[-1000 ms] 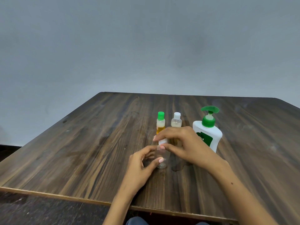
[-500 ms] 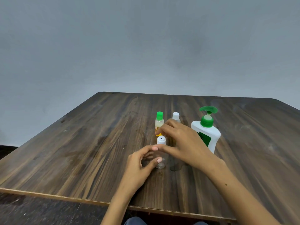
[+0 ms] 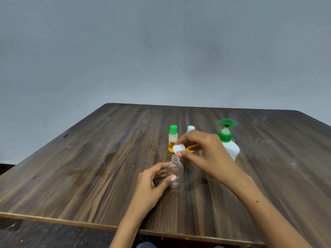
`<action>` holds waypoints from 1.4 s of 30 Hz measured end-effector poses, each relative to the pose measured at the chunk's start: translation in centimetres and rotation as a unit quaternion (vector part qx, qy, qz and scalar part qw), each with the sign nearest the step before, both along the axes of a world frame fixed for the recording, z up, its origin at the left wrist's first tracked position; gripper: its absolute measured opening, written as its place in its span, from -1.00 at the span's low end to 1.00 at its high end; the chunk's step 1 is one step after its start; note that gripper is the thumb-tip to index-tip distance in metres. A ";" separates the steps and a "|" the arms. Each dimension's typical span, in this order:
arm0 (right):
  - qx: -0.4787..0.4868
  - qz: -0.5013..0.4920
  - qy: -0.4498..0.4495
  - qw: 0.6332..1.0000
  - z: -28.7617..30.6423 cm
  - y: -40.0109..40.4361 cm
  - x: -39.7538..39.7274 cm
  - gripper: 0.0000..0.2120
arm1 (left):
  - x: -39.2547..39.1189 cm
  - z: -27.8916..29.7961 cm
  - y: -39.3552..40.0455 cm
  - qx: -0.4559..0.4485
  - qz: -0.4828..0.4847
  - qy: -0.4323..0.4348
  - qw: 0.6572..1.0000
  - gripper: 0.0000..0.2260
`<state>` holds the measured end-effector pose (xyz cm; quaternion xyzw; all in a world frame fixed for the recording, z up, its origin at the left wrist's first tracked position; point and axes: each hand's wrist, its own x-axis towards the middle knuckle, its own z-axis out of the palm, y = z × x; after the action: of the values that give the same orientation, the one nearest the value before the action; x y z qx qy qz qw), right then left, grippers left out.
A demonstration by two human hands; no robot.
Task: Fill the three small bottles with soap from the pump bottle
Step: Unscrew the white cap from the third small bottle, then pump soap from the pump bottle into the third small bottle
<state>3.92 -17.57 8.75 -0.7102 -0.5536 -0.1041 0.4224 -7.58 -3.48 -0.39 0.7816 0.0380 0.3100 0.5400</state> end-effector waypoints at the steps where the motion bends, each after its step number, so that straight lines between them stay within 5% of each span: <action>1: 0.026 -0.012 0.015 0.999 -0.2 -0.3 -0.3 -0.82 | 0.0 0.0 0.0 0.000 0.002 0.000 1.000 -0.74; 12: 0.018 -0.112 0.069 0.991 -7.3 -5.5 -1.1 -0.82 | -0.4 0.5 -0.2 0.000 0.007 0.011 1.000 -0.75; 23: -0.002 -0.118 0.133 0.984 -8.3 -6.5 -0.9 -0.69 | -0.4 0.6 -0.4 -0.002 0.026 0.029 0.999 -0.74; 34: 0.077 -0.113 -0.060 0.989 -6.6 -7.4 -1.1 -0.84 | -0.2 0.9 -0.8 -0.010 0.050 0.014 0.999 -0.75; 42: 0.222 -0.190 -0.199 0.935 -1.2 -7.0 1.3 -0.87 | 2.5 4.1 -2.2 -0.007 0.037 -0.040 0.998 -0.75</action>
<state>5.18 -24.59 7.57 -0.6548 -0.4443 -0.4418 0.4227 -5.05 -5.70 3.67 0.7628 0.0476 0.3604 0.5348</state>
